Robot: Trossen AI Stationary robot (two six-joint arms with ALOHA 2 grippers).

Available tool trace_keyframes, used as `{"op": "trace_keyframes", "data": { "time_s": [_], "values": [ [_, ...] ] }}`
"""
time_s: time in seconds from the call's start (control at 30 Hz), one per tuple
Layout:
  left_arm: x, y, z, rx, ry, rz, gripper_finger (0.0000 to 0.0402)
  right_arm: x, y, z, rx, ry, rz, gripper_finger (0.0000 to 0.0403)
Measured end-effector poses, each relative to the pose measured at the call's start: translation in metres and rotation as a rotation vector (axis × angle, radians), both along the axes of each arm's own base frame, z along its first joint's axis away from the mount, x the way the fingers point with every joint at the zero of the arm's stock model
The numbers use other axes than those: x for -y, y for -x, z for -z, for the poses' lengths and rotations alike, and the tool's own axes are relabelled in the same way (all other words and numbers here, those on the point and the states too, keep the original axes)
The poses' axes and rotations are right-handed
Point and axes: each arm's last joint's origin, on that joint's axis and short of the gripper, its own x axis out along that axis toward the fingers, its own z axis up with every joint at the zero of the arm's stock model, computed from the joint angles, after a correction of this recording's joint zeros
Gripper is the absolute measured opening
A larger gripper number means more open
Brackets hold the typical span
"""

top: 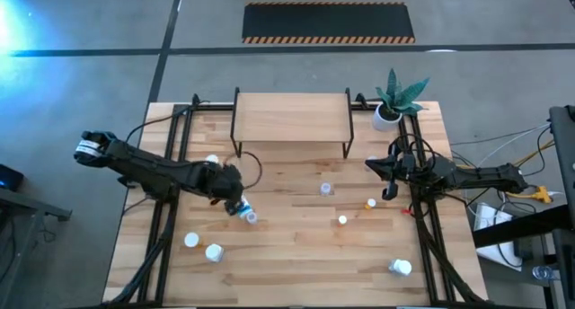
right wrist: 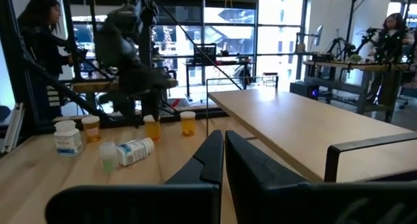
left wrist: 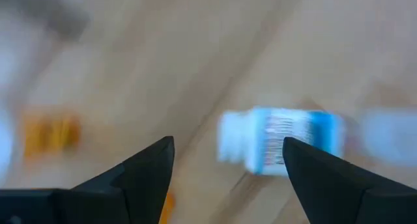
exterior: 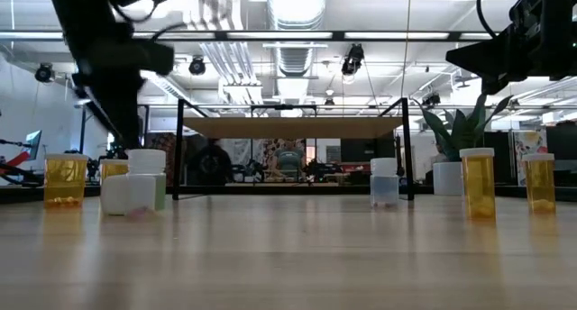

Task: Pick and place medicine bottles onto shelf by color
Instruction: Put the top left white pill bottle on the shelf

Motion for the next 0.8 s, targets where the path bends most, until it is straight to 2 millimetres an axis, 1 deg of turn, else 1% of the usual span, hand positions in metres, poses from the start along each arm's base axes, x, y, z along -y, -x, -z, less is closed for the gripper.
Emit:
{"op": "trace_keyframes", "data": {
  "time_s": [0.07, 0.17, 0.3, 0.37, 0.47, 0.63, 0.8],
  "values": [
    [-0.002, 0.005, 0.005, 0.005, 0.083, -0.171, 0.0270, 0.000, 0.000, 0.000, 0.000, 0.000, 0.000, 0.0009],
    [0.000, 0.004, 0.007, 0.044, 0.164, -0.297, 0.0270, 0.000, 0.000, 0.000, 0.000, 0.001, 0.003, 0.0009],
    [0.001, -0.004, 0.006, 0.150, 0.252, -0.466, 0.0270, 0.000, 0.000, 0.000, 0.001, 0.000, 0.003, 0.0009],
    [0.000, -0.006, 0.008, 0.161, 0.281, -0.559, 0.0270, 0.000, 0.000, 0.000, 0.001, 0.000, 0.003, 0.0009],
    [-0.003, -0.009, 0.015, 0.132, 0.333, -0.689, 0.0270, 0.000, 0.000, 0.000, 0.001, 0.001, 0.003, 0.0009],
    [-0.009, -0.022, 0.026, 0.047, 0.431, -0.766, 0.0270, 0.000, 0.000, 0.000, 0.000, 0.005, 0.003, 0.0009],
    [-0.017, -0.035, 0.037, -0.004, 0.430, -0.804, 0.0270, 0.000, 0.000, 0.000, -0.004, 0.026, 0.005, 0.0009]
  ]
}}
